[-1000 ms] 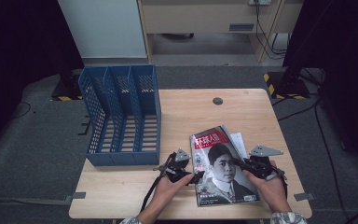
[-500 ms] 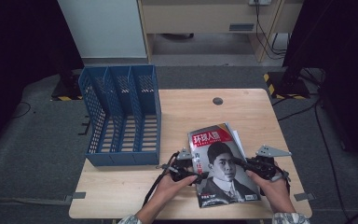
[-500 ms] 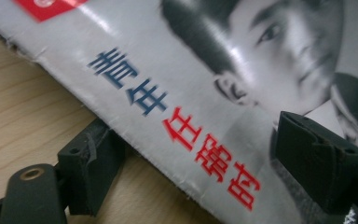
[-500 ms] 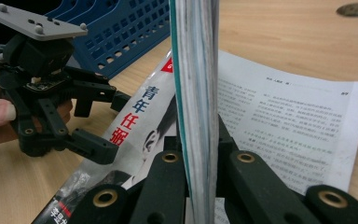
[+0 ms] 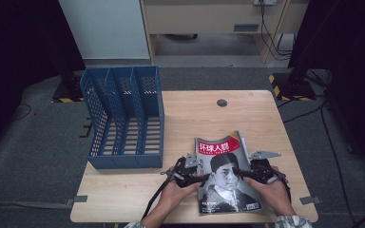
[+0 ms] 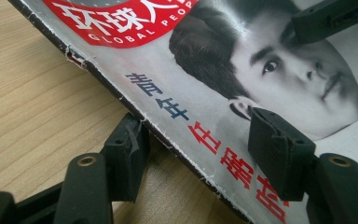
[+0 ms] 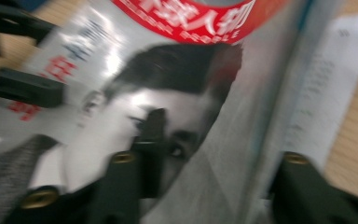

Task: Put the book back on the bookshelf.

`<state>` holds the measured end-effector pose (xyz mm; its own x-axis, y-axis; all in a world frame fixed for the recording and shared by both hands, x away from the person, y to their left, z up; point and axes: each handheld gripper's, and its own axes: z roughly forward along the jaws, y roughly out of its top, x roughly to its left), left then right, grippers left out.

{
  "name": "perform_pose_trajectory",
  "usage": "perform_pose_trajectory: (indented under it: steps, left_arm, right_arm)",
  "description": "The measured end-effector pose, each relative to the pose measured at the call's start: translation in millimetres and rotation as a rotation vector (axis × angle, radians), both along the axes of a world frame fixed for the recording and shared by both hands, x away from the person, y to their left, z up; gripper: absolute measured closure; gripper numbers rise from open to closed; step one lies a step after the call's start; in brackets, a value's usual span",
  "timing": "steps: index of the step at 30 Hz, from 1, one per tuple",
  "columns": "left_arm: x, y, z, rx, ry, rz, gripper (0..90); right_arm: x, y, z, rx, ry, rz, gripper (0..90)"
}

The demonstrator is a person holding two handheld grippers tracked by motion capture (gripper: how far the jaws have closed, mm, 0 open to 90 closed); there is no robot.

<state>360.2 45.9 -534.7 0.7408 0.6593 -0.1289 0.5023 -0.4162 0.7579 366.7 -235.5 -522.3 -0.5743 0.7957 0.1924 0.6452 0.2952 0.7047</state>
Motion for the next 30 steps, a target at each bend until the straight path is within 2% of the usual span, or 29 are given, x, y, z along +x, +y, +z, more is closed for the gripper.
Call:
perform_pose_trajectory:
  steps: [1, 2, 3, 4, 6, 7, 11, 14, 18, 20, 22, 23, 24, 29, 30]
  left_arm:
    - [0.0, 0.0, 0.0, 0.000, 0.000, 0.000, 38.1]
    - [0.0, 0.0, 0.0, 0.000, 0.000, -0.001, 38.1]
    - [0.1, 0.1, 0.0, 0.000, -0.001, -0.002, 38.3]
    - [0.3, 0.3, 0.0, -0.001, 0.000, -0.003, 38.4]
    - [0.4, 0.5, 0.1, -0.001, 0.001, -0.003, 39.1]
    - [0.8, 0.8, 0.3, -0.002, 0.004, -0.002, 39.8]
    - [5.9, 1.0, 3.6, 0.002, 0.037, -0.005, 42.4]
    - [14.3, -1.4, 6.8, -0.016, 0.088, -0.004, 41.6]
    - [23.7, -7.1, 8.4, -0.029, 0.107, -0.007, 41.1]
    - [33.0, -15.6, 10.4, -0.017, 0.129, -0.016, 40.4]
    - [35.4, -18.8, 11.6, -0.006, 0.128, -0.021, 41.7]
    - [36.4, -21.3, 12.7, -0.002, 0.133, -0.020, 51.4]
    - [36.6, -22.8, 13.7, 0.002, 0.142, -0.021, 54.3]
    - [35.0, -26.2, 23.1, 0.019, 0.155, -0.032, 60.5]
    - [35.6, -25.8, 26.0, 0.008, 0.160, -0.037, 62.3]
  right_arm:
    - [0.0, 0.0, 0.0, 0.000, 0.000, 0.000, 44.1]
    - [1.2, -1.6, -0.9, -0.018, 0.002, -0.016, 38.4]
    - [2.5, -8.1, -0.9, -0.037, -0.014, -0.075, 26.6]
    - [3.3, -11.6, -1.1, -0.048, -0.025, -0.107, 22.8]
    - [3.7, -14.6, -1.6, -0.051, -0.028, -0.124, 21.8]
    - [5.3, -16.2, -4.0, -0.035, -0.012, -0.136, 21.3]
    - [9.1, -9.8, -6.9, -0.041, -0.003, -0.120, 20.6]
    - [10.7, -8.6, -7.0, -0.052, -0.012, -0.121, 24.3]
    - [11.4, -13.4, -7.5, -0.047, -0.027, -0.115, 32.2]
    - [11.8, -14.9, -7.5, -0.042, -0.034, -0.109, 39.2]
    - [11.8, -15.4, -7.6, -0.043, -0.037, -0.103, 41.5]
    - [11.4, -16.0, -7.6, -0.041, -0.040, -0.093, 46.0]
    - [11.2, -16.0, -7.6, -0.041, -0.040, -0.092, 47.0]
    - [12.0, -16.9, -7.4, -0.044, -0.040, -0.087, 49.9]
    - [12.3, -16.4, -7.7, -0.047, -0.046, -0.087, 49.8]
